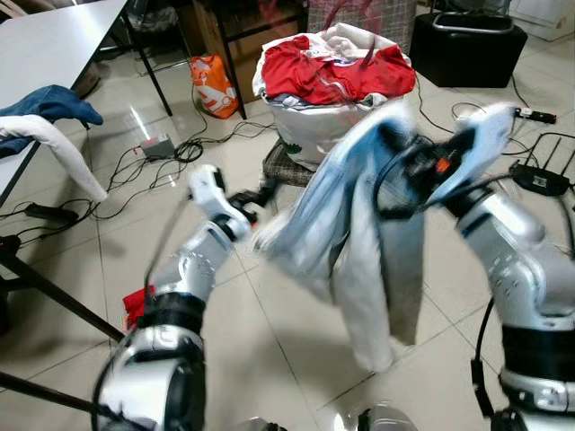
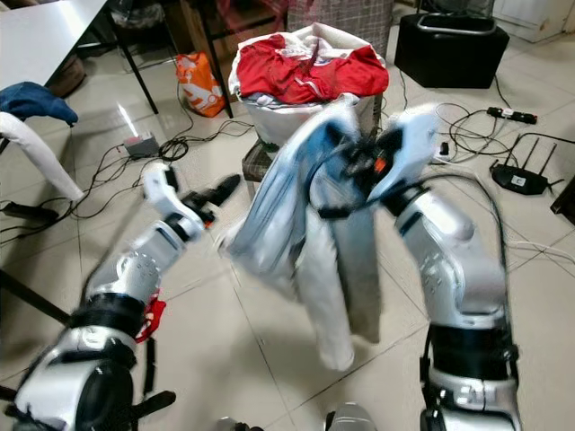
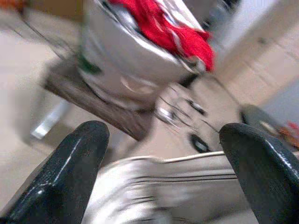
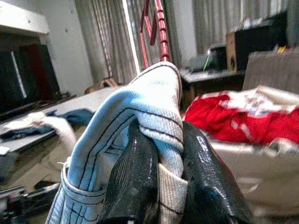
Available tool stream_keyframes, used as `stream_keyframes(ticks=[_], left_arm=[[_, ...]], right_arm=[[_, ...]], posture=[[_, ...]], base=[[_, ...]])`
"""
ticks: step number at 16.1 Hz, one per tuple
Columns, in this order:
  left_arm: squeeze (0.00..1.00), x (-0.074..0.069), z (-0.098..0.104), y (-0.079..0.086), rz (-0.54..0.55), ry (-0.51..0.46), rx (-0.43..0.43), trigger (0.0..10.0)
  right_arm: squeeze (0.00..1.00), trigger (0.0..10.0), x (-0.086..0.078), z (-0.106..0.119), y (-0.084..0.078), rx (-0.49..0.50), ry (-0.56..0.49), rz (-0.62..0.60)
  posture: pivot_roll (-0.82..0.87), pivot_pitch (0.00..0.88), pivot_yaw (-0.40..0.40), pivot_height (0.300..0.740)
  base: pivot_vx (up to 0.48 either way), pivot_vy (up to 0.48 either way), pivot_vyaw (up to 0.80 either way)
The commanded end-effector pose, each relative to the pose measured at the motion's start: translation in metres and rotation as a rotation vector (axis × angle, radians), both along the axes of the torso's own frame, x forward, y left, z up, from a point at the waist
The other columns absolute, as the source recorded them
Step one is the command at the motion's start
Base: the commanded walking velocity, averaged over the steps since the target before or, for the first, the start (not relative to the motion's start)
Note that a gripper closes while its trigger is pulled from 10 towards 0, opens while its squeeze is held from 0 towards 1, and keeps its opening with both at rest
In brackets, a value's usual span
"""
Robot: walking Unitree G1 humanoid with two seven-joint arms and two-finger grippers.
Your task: Hang hanger
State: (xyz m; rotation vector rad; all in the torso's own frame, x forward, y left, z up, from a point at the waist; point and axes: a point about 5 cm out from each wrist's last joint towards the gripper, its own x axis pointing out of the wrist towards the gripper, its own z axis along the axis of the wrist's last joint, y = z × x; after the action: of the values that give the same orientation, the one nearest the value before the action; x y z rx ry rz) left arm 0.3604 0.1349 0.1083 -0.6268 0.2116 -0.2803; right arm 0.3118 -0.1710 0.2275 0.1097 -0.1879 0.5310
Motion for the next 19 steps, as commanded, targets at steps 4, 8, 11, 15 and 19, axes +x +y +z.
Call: stream_keyframes(ticks=[4,8,11,15,19], left_arm=[[0.00,0.008,0.005,0.035,0.086,-0.063,0.271,10.0],[0.00,-0.012,-0.026,0.006,-0.218,-0.034,0.297,10.0],[0.00,-0.022,-0.045,0.001,-0.273,-0.008,0.375,10.0],[1.00,-0.025,-0.049,0.008,-0.274,-0.001,0.365,10.0],[1.00,-0.023,-0.049,0.003,-0.224,0.011,0.237,10.0]], right_arm=[[0.00,10.0,0.004,0.008,-0.007,-0.014,-0.062,-0.044],[0.00,10.0,0.012,0.020,-0.013,0.055,-0.079,-0.118],[0.00,10.0,0.014,0.036,-0.006,0.106,-0.104,-0.076],[0.00,10.0,0.011,0.037,-0.006,0.069,-0.082,0.023],[0.00,10.0,-0.005,0.004,0.001,-0.048,0.037,0.237]], posture=[[-0.23,0.000,0.151,0.740],[-0.23,0.000,0.155,0.740],[-0.23,0.000,0.154,0.740],[-0.23,0.000,0.144,0.740],[-0.23,0.000,0.150,0.740]], base=[[0.000,0.000,0.00],[0.000,0.000,0.00],[0.000,0.000,0.00],[0.000,0.000,0.00],[0.000,0.000,0.00]])
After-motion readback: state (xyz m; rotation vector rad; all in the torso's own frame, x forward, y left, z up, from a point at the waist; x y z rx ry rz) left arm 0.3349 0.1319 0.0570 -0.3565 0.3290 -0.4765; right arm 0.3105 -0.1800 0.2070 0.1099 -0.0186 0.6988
